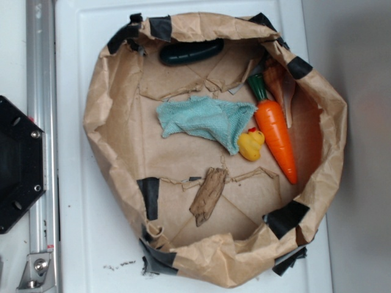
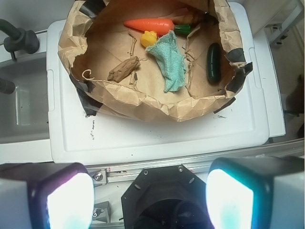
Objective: Grab the wood chip.
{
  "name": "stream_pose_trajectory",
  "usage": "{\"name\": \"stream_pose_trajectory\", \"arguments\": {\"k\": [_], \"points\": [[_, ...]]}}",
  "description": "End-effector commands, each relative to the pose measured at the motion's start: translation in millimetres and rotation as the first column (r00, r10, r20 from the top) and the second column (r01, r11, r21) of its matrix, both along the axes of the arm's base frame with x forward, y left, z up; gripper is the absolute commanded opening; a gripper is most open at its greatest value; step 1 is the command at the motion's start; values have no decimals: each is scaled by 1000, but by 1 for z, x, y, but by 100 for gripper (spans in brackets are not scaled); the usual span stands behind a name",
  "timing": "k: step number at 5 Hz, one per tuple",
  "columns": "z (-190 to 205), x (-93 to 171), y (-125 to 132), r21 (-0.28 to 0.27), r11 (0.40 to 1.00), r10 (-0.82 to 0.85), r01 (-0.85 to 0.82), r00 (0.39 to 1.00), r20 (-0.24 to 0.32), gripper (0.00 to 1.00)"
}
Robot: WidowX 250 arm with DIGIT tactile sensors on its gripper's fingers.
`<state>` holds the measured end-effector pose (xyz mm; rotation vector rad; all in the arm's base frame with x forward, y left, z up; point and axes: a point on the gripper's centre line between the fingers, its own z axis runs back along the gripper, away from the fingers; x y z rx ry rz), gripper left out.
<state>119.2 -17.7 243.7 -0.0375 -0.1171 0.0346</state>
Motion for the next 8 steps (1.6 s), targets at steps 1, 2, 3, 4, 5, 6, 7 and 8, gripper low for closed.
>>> {"name": "stream_pose_trajectory", "arguments": {"k": [1, 2, 3, 4, 5, 6, 7, 8], "points": [[0, 0, 0, 0, 1000, 0, 0, 1000, 0, 100], [-50, 43, 2, 93, 990, 112, -106, 992, -61, 100], [-83, 74, 1, 97, 964, 253, -246, 965, -66, 100], [-106, 98, -2, 56, 938, 345, -342, 935, -85, 100], [-128, 109, -4, 51, 910, 413, -411, 910, -40, 100], [-152, 128, -1, -29, 892, 451, -451, 893, -5, 100], [-172, 147, -11, -92, 887, 455, -453, 891, -3, 100], [-193, 152, -33, -116, 909, 397, -401, 916, -53, 100]]}}
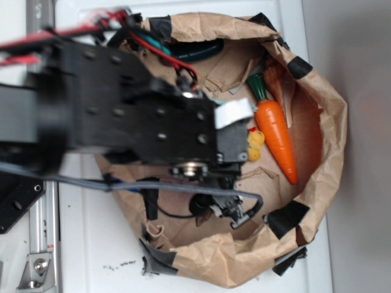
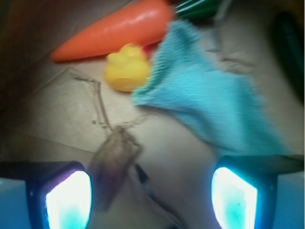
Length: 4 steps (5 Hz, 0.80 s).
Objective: Grab the wood chip.
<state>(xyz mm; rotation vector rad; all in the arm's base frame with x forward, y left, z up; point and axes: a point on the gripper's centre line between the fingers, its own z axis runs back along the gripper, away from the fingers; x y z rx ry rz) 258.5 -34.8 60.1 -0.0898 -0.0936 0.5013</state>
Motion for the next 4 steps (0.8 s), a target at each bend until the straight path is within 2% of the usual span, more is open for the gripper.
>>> {"name": "stream_pose_trajectory", "arguments": {"k": [1, 2, 3, 4], "points": [[-39, -6, -33, -60, 989, -140, 136, 988, -59, 100], [-52, -24, -39, -63, 990, -132, 126, 985, -114, 16], [-53, -29, -31, -43, 993, -116, 112, 987, -107, 0], [-34, -18, -15, -2, 985, -170, 170, 983, -74, 0]]}}
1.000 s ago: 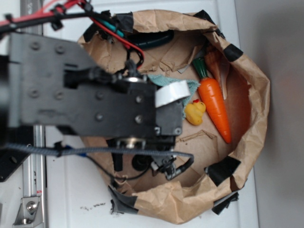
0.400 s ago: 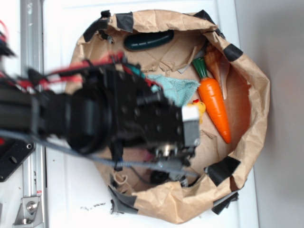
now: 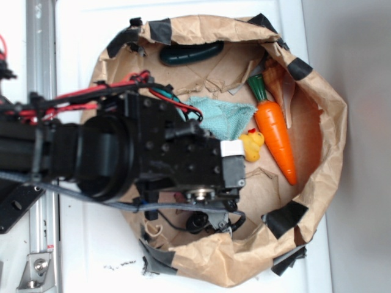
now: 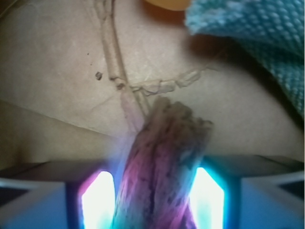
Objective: Grab the wood chip.
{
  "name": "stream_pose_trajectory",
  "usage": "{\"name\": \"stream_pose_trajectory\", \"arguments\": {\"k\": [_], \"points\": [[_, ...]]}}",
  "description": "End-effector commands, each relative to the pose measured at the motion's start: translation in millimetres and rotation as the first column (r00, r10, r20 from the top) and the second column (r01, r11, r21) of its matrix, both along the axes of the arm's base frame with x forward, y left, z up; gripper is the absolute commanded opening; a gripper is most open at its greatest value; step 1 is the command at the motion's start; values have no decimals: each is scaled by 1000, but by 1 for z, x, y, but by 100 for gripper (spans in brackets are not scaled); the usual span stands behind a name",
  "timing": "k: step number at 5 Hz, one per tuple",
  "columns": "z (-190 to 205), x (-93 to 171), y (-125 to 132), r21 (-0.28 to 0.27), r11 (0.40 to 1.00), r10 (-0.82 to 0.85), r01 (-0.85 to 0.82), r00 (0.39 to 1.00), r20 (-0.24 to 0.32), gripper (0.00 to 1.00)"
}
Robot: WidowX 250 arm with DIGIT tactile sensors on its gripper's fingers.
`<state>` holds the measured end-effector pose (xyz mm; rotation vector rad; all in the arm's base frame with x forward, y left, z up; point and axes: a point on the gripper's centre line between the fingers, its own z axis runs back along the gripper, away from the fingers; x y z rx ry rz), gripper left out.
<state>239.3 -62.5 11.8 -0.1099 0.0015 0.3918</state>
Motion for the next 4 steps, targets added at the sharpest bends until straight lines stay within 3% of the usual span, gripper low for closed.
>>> {"name": "stream_pose_trajectory", "arguments": {"k": [1, 2, 3, 4], "points": [[65, 17, 34, 105, 971, -227, 215, 967, 115, 0], [118, 26, 49, 198, 945, -293, 259, 941, 171, 0], [167, 28, 62, 133, 956, -283, 261, 940, 190, 0], [163, 33, 61, 147, 952, -284, 268, 954, 100, 0]]}}
